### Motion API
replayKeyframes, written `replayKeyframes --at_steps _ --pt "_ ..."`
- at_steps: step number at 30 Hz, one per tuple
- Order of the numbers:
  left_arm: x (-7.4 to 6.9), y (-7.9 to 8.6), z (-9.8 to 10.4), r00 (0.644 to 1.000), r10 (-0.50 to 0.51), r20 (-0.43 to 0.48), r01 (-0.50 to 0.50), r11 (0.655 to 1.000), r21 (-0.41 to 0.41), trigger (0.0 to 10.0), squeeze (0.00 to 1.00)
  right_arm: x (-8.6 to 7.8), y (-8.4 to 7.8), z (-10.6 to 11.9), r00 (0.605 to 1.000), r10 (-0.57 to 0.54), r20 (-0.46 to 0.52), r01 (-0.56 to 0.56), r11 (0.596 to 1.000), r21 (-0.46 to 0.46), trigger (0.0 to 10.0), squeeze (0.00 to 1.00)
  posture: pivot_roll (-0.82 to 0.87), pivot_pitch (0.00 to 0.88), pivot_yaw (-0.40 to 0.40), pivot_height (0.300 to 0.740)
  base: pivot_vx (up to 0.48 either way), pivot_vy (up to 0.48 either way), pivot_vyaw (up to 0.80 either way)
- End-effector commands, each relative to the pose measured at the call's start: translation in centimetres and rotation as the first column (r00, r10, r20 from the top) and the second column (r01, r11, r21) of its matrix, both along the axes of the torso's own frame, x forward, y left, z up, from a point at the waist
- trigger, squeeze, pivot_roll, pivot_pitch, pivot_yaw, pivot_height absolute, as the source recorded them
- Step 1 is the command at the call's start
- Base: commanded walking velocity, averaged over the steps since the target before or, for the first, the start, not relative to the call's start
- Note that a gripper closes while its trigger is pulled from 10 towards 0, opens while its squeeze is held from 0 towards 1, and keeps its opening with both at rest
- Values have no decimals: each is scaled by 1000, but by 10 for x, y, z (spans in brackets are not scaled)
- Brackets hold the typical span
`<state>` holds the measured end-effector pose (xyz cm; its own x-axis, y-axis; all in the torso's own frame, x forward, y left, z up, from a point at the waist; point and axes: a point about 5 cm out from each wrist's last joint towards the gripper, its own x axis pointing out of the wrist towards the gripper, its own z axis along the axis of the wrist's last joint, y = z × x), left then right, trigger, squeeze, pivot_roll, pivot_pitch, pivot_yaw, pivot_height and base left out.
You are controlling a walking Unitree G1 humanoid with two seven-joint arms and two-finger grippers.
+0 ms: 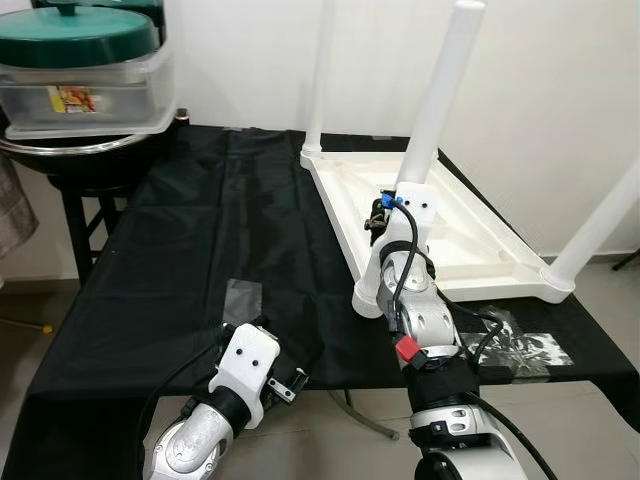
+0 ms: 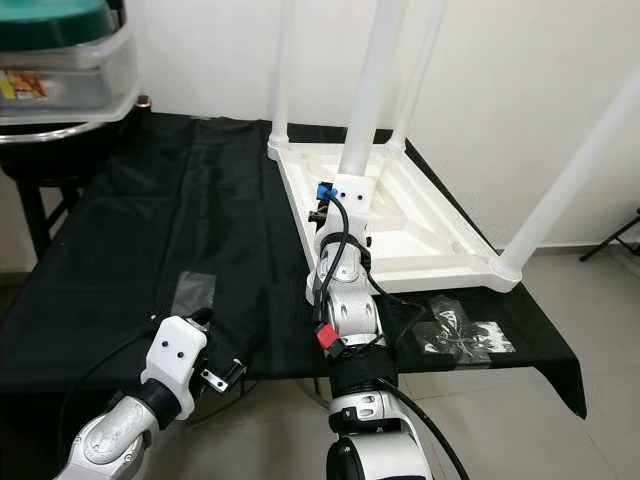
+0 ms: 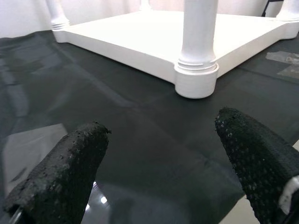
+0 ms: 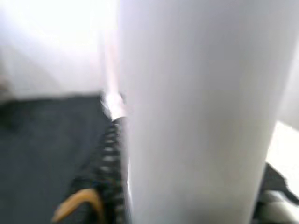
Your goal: Building children table
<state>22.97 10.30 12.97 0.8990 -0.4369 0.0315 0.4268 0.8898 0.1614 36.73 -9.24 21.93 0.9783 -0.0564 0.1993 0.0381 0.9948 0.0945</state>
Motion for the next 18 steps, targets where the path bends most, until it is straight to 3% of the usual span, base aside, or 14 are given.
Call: replayKeyframes --at_steps 1,3,4,6,7,9,10,11,12,13,14,15,16,18 --pt "0 -2 -2 1000 -9 -14 9 1000 -2 10000 0 -6 10 -2 998 50 44 -51 998 29 10000 1000 80 54 -102 740 0 0 0" --pt "0 -2 -2 1000 -9 -15 9 1000 -3 10000 0 -8 11 2 991 113 76 -112 994 -21 10000 1000 80 55 -103 740 0 0 0" --pt "0 -2 -2 1000 -9 -15 9 1000 -3 10000 0 -10 13 1 984 162 66 -162 987 -19 10000 0 81 55 -101 740 0 0 0" --pt "0 -2 -2 1000 -9 -16 9 1000 -3 10000 0 -10 14 1 973 221 61 -221 975 -16 10000 0 83 56 -103 740 0 0 0" --pt "0 -1 -2 1000 -8 -15 8 1000 -3 10000 0 -11 18 1 933 354 54 -355 935 6 10000 0 81 56 -101 740 0 0 0" --pt "0 -1 -2 1000 -8 -15 8 1000 -3 10000 0 -11 18 1 933 354 54 -355 935 6 10000 0 81 56 -101 740 0 0 0" --pt "0 -1 -1 1000 -6 -11 6 1000 -3 10000 0 -15 19 -2 765 643 29 -644 765 20 10000 0 81 56 -101 740 0 0 0" --pt "0 -1 -1 1000 -6 -11 6 1000 -3 10000 0 -15 19 -2 765 643 29 -644 765 20 10000 0 81 56 -101 740 0 0 0" --pt "0 -1 -1 1000 -6 -5 6 1000 -4 10000 0 -16 14 -4 657 754 12 -754 656 31 10000 0 84 57 -100 740 0 0 0" --pt "0 -1 -1 1000 -6 -5 6 1000 -4 10000 0 -16 14 -4 657 754 12 -754 656 31 10000 0 84 57 -100 740 0 0 0" --pt "-1 -2 1 1000 -9 8 10 1000 -13 10000 0 -17 5 -6 526 851 -7 -850 526 38 10000 0 86 54 -102 740 0 0 0" --pt "-1 -2 2 1000 -12 18 12 1000 -19 10000 0 -18 -2 -7 440 898 -13 -897 440 45 10000 0 86 54 -102 740 0 0 0" --pt "-1 -2 2 1000 -12 18 12 1000 -19 10000 0 -18 -2 -7 440 898 -13 -897 440 45 10000 0 86 54 -102 740 0 0 0" --pt "-4 -2 7 998 -29 49 31 998 -52 10000 0 -19 -17 -10 266 963 -47 -962 268 55 10000 0 90 54 -104 740 0 0 0"
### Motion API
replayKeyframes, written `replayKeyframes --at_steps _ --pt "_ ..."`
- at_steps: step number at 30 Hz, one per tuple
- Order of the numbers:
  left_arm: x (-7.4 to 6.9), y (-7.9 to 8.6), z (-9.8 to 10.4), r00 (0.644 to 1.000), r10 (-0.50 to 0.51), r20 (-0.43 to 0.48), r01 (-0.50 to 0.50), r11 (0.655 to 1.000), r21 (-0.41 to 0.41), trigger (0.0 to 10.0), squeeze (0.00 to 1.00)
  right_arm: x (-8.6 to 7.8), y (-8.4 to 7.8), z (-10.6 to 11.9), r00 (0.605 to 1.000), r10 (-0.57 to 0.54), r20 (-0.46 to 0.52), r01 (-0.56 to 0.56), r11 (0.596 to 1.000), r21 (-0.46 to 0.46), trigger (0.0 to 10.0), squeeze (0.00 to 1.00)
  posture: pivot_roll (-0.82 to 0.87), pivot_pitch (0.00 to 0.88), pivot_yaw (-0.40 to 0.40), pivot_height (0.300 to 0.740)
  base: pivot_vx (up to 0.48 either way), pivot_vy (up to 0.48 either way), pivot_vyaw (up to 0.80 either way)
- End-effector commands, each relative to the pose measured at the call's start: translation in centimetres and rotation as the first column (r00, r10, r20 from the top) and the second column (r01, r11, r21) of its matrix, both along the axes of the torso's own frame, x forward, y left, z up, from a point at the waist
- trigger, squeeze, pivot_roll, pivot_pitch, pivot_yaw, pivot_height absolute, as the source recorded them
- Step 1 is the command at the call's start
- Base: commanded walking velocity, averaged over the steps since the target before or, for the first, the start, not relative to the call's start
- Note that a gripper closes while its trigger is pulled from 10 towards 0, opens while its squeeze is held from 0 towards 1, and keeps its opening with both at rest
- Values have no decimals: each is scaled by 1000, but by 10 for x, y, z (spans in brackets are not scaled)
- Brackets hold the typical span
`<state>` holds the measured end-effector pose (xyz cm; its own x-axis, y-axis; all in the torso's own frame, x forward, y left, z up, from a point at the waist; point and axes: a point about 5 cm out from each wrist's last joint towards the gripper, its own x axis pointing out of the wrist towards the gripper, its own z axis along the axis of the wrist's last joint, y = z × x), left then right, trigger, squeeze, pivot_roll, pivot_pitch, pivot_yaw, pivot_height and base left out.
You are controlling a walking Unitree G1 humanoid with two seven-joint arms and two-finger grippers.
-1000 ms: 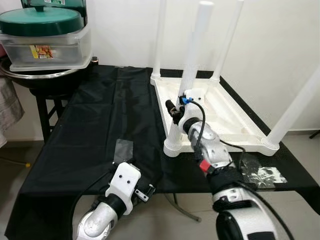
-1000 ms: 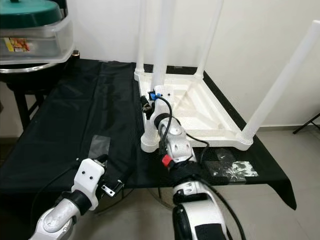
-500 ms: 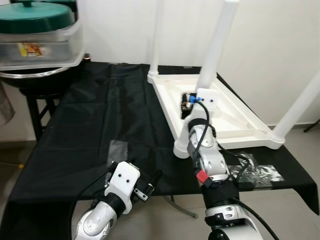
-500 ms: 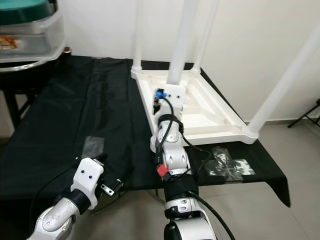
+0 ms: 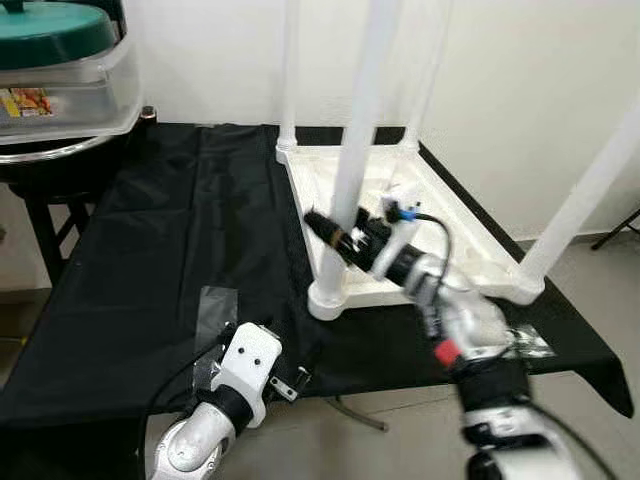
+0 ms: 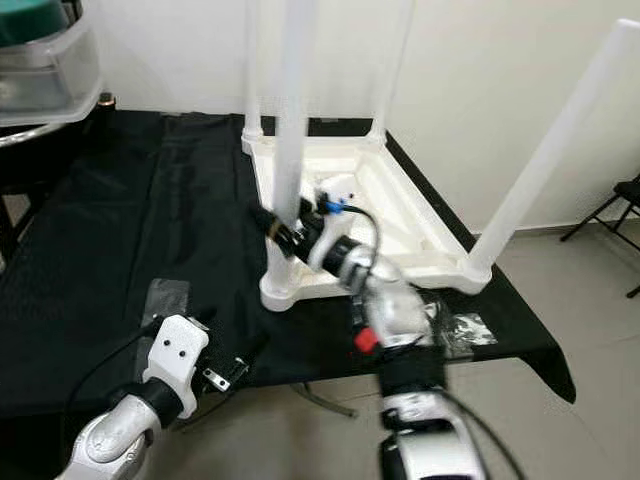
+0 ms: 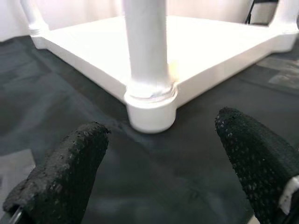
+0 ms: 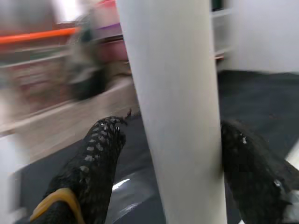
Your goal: Building children table
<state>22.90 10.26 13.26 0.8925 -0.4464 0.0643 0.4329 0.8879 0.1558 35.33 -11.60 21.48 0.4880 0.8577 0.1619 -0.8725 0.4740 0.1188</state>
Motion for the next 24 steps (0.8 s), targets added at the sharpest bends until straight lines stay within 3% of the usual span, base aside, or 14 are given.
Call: replayKeyframes --at_steps 1,3,10,13,14,16,22,23,24 --pt "-3 -2 4 1000 -18 22 19 999 -33 10000 0 -5 7 -5 983 183 -31 -183 983 3 10000 0 90 54 -104 740 0 0 0" --pt "-5 -2 5 999 -34 35 36 998 -56 10000 0 -7 -4 -11 947 316 -52 -319 945 -67 10000 0 96 49 -106 740 0 0 0" --pt "-8 -1 8 998 -34 62 39 996 -76 10000 0 7 -4 -11 940 327 -97 -337 935 -111 10000 0 104 43 -108 740 0 0 0" --pt "-9 0 9 997 -23 72 29 996 -85 10000 0 14 1 -9 964 257 -75 -264 957 -121 10000 0 109 41 -111 740 0 0 0" --pt "-10 1 10 997 -20 80 27 996 -88 10000 0 21 3 -9 978 191 -79 -200 973 -119 0 0 111 41 -115 740 0 0 0" --pt "-11 1 10 996 -24 82 31 996 -88 10000 0 25 3 -9 986 140 -92 -151 982 -115 0 0 111 41 -115 740 0 0 0" --pt "-13 2 11 995 -19 94 28 995 -94 10000 0 32 3 -2 999 -33 -3 32 998 -52 0 0 103 35 -112 740 0 0 0" --pt "-14 3 11 995 -21 96 30 995 -96 10000 0 34 2 -1 996 -94 5 94 995 -38 0 0 103 35 -112 740 0 0 0" --pt "-15 3 12 994 -15 105 26 994 -104 10000 0 39 -2 -1 961 -274 24 275 960 -56 0 0 100 36 -115 740 0 0 0"
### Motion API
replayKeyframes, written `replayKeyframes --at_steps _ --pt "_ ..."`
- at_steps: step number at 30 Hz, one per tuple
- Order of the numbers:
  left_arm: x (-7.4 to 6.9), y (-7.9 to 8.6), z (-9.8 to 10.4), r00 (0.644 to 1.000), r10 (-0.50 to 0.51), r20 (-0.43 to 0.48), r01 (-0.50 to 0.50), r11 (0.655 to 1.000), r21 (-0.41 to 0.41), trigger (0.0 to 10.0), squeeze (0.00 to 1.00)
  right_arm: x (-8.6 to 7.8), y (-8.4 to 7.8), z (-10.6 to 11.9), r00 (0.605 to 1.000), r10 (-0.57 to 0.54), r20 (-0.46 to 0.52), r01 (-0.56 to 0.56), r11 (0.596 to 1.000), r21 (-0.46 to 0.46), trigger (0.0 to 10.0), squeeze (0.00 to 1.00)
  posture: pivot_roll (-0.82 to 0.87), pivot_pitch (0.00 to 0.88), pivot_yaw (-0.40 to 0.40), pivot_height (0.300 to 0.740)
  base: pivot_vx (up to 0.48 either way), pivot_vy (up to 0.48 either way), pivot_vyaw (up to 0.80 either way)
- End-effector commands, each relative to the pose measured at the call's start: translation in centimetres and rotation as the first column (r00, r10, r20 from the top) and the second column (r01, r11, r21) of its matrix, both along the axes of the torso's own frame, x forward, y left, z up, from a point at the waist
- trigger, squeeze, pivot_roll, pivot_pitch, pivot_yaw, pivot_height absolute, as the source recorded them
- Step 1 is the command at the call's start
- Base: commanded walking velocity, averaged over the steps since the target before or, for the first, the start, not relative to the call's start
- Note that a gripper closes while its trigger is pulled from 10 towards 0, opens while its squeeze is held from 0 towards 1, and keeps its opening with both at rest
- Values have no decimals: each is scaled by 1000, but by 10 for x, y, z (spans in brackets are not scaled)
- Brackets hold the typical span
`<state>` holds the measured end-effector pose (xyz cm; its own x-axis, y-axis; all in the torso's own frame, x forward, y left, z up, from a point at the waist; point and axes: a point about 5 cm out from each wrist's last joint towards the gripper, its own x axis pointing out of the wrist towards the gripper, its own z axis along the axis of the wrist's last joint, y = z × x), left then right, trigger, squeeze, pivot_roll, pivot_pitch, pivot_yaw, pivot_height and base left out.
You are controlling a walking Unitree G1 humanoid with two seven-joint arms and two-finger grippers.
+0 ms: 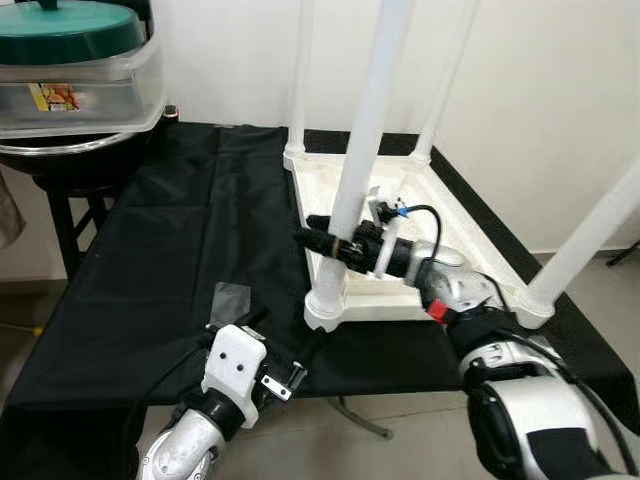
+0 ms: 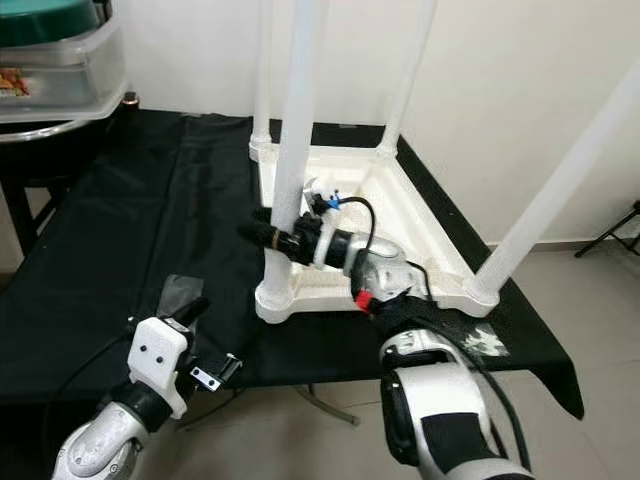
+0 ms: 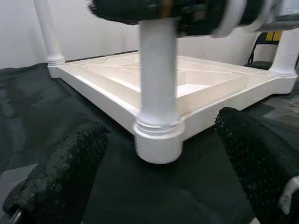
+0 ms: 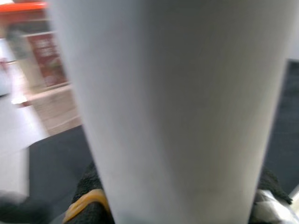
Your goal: Building children table
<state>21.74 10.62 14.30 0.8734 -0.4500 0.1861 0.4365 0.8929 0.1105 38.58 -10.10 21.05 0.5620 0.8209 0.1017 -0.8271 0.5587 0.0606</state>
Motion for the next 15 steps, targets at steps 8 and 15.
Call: replayKeyframes --at_steps 8,15 --pt "-6 2 5 1000 1 24 0 999 -41 10000 0 9 -34 -18 665 -747 -2 746 664 -56 0 0 86 42 -110 740 0 0 0" --pt "-12 0 10 999 -33 36 36 996 -77 10000 0 -3 -43 -33 346 -929 -128 935 353 -35 0 0 95 50 -116 740 0 0 0"
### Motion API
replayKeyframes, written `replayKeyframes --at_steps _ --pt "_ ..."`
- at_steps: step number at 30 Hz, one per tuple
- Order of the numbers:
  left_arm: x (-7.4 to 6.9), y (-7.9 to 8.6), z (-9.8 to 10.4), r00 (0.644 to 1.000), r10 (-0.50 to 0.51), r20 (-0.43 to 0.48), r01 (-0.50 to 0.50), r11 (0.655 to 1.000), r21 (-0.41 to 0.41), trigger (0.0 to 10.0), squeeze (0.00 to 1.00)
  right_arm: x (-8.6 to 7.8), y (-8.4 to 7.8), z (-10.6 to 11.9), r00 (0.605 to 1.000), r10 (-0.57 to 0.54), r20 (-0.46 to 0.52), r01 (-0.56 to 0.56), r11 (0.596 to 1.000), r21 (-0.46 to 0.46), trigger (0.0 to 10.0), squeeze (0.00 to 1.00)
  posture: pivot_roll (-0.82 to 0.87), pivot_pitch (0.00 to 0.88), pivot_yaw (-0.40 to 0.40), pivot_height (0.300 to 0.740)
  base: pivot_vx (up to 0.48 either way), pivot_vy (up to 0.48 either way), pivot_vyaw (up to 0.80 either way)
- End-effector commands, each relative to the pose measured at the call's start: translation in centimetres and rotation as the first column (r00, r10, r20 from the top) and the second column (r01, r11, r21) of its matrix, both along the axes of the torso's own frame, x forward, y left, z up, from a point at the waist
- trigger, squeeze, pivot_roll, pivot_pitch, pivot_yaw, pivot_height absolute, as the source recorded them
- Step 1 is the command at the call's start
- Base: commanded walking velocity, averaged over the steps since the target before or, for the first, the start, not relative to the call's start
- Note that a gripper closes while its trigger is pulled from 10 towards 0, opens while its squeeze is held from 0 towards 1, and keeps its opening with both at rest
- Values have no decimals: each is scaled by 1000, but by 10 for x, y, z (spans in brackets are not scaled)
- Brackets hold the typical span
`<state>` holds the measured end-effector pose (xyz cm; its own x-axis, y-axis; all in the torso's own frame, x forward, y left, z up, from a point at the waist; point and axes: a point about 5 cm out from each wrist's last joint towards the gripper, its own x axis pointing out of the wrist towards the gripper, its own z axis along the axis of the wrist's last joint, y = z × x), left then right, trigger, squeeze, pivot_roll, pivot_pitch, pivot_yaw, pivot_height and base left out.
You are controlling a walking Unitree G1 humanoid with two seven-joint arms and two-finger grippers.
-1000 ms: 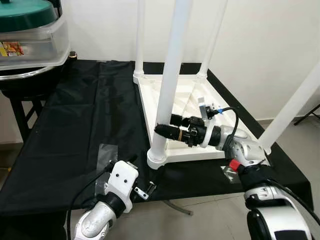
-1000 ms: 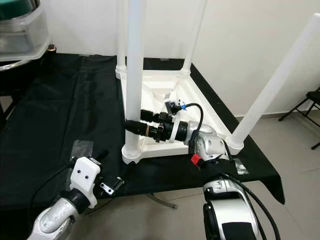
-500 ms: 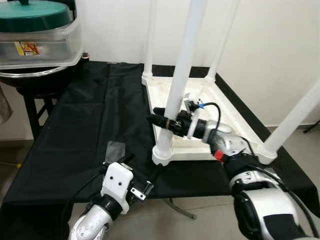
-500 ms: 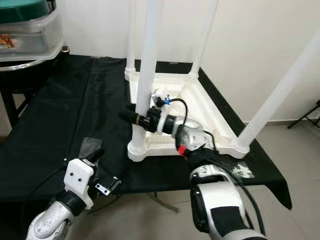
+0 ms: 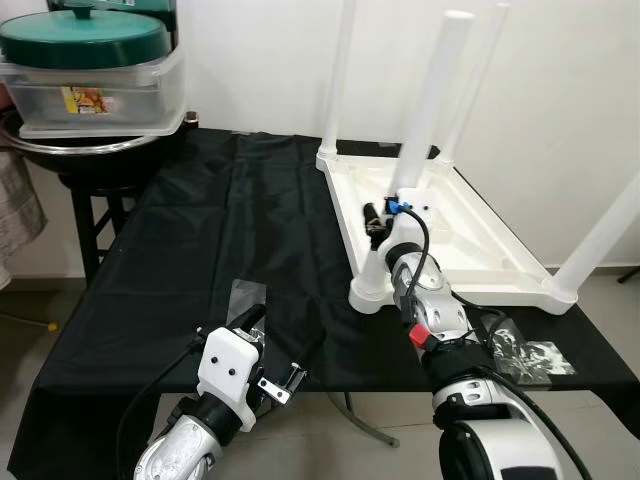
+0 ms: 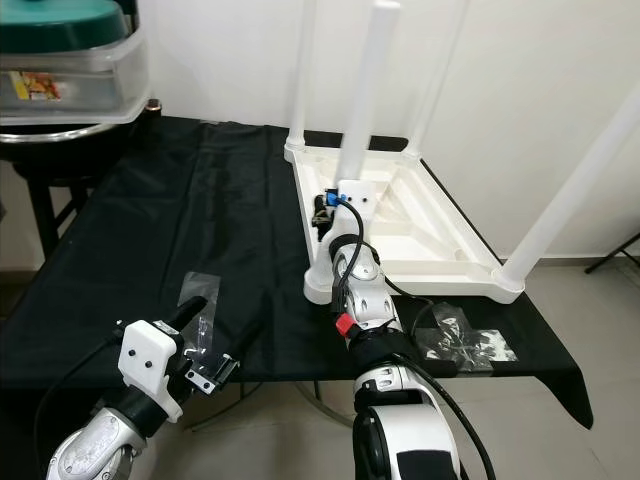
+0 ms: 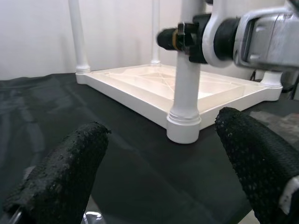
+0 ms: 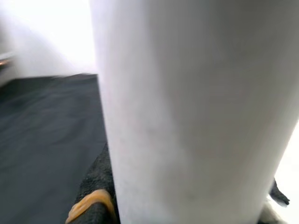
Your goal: Building children table
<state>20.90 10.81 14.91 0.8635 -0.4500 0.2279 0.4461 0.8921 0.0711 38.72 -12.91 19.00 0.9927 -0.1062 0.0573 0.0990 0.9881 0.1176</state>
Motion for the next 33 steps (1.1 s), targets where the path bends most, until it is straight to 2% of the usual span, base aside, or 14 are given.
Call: replayKeyframes --at_steps 1,3,5,6,7,11,12,17,21,22,23,25,27,33 --pt "-5 -2 4 1000 -26 16 26 999 -27 10000 0 -6 -14 -13 984 -170 -49 172 984 38 0 0 95 50 -116 740 0 0 0" --pt "-5 -2 4 1000 -26 16 26 999 -27 10000 0 -6 -14 -13 984 -170 -49 172 984 38 0 0 95 50 -116 740 0 0 0" --pt "-8 -4 4 999 -50 18 50 998 -37 10000 0 -4 -6 -7 991 -133 -18 134 990 42 5098 0 92 52 -116 740 0 0 0" --pt "-10 -5 4 998 -59 18 60 997 -39 10000 0 -4 -4 -2 993 -114 10 113 992 48 10000 0 89 51 -115 740 0 0 0" --pt "-12 -7 4 998 -68 16 68 997 -41 10000 0 -3 -7 3 994 -91 56 90 996 14 10000 1000 89 52 -117 740 0 0 0" --pt "-15 -9 3 996 -87 12 87 996 -35 10000 0 0 -16 15 991 -43 129 49 998 -44 10000 1000 89 53 -117 740 0 0 0" --pt "-15 -10 2 996 -91 12 91 995 -33 10000 0 1 -18 17 990 -35 135 41 998 -45 10000 0 89 53 -117 740 0 0 0" --pt "-15 -9 3 996 -87 14 87 996 -30 10000 0 7 -6 22 938 325 124 -336 939 79 10000 0 90 55 -117 740 0 0 0" --pt "-16 -10 3 995 -94 16 94 995 -29 10000 0 -6 -2 19 665 740 100 -745 667 12 10000 0 89 56 -116 740 0 0 0" --pt "-16 -10 3 995 -94 16 94 995 -29 10000 0 -6 -2 19 665 740 100 -745 667 12 10000 0 89 56 -116 740 0 0 0" --pt "-16 -10 4 995 -101 26 101 994 -28 10000 0 -15 -7 15 472 877 88 -881 471 39 10000 0 93 57 -119 740 0 0 0" --pt "-16 -11 4 994 -103 29 104 994 -27 10000 0 -17 -9 14 420 904 85 -908 418 41 10000 0 93 57 -119 740 0 0 0" --pt "-17 -11 5 994 -105 38 106 994 -30 10000 0 -25 -15 6 234 972 24 -971 233 56 10000 0 99 59 -124 740 0 0 0" --pt "-17 -11 5 994 -103 45 104 994 -32 10000 0 -21 -14 -6 172 982 -79 -978 180 107 10000 0 109 60 -125 740 0 0 0"
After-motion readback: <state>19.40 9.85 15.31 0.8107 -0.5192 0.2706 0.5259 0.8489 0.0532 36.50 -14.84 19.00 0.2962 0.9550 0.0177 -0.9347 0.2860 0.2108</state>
